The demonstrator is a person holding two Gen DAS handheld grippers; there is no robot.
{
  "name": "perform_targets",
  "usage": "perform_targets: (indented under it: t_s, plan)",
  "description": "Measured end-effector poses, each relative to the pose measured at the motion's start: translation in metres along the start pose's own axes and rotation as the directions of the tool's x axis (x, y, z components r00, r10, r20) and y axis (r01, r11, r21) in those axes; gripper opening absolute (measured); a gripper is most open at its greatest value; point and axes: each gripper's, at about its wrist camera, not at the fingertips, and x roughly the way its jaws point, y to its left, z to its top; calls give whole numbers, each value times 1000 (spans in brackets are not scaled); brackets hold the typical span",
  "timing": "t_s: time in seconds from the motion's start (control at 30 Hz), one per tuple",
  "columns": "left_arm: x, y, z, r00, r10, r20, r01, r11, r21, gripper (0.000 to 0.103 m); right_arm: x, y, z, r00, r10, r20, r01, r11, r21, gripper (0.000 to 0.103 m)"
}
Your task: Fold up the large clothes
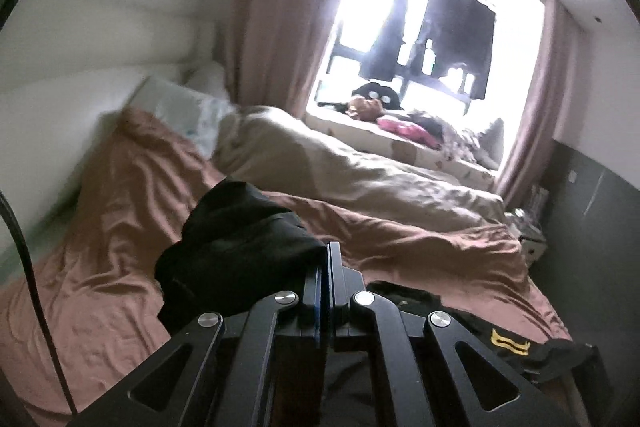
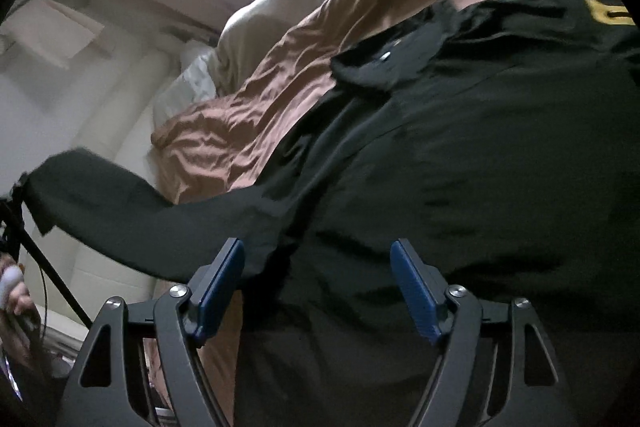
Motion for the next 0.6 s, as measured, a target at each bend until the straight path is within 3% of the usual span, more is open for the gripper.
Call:
perform_targets:
  t_s: [0.23, 0.43, 0.6]
  plan:
    - [16, -72, -7, 997, -73, -27, 75, 994, 77, 1, -60, -43, -11, 999, -18, 32, 17, 999, 38, 74]
    - [37, -125, -26, 993, -98, -73, 109, 982, 156, 1, -109, -67, -20, 998, -10, 58, 9, 1000, 22, 74]
    - [61, -162, -47, 985, -114, -132, 138, 972, 189, 1, -136, -94, -33, 994, -5, 110, -4, 997, 78, 74]
